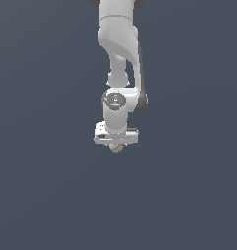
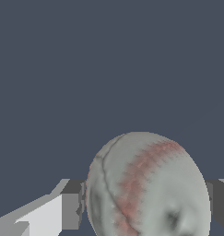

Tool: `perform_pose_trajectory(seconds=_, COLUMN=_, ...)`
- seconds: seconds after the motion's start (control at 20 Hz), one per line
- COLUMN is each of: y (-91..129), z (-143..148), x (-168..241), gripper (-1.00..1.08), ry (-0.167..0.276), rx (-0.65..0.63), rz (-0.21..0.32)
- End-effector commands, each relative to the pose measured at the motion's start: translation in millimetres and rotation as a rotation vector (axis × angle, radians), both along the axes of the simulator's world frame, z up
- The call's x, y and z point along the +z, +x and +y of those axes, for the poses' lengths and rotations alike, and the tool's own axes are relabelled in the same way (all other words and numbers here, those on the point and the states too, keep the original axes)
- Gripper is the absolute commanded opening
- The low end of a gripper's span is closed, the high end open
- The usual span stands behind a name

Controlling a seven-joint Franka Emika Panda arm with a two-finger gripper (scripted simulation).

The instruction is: Pick up the object and move it to a goal position.

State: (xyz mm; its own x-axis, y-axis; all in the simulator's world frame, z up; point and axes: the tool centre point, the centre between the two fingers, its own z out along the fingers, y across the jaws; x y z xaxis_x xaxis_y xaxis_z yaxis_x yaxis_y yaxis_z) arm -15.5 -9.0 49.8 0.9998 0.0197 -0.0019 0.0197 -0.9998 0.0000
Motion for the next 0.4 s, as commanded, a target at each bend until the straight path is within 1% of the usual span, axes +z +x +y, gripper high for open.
perform_pose_trajectory(seconds=0.0, y=4, z=-17, x=1, gripper=-1.00, ry=0.000, rx=0.001, rz=-0.002)
perform_pose_trajectory(seconds=0.2, y=7, z=-33, x=2, gripper=-1.00, ry=0.000, rx=0.001, rz=-0.002)
perform_pose_trajectory(seconds=0.35, y=7, z=-37, x=2, gripper=-1.00, ry=0.000, rx=0.001, rz=-0.002)
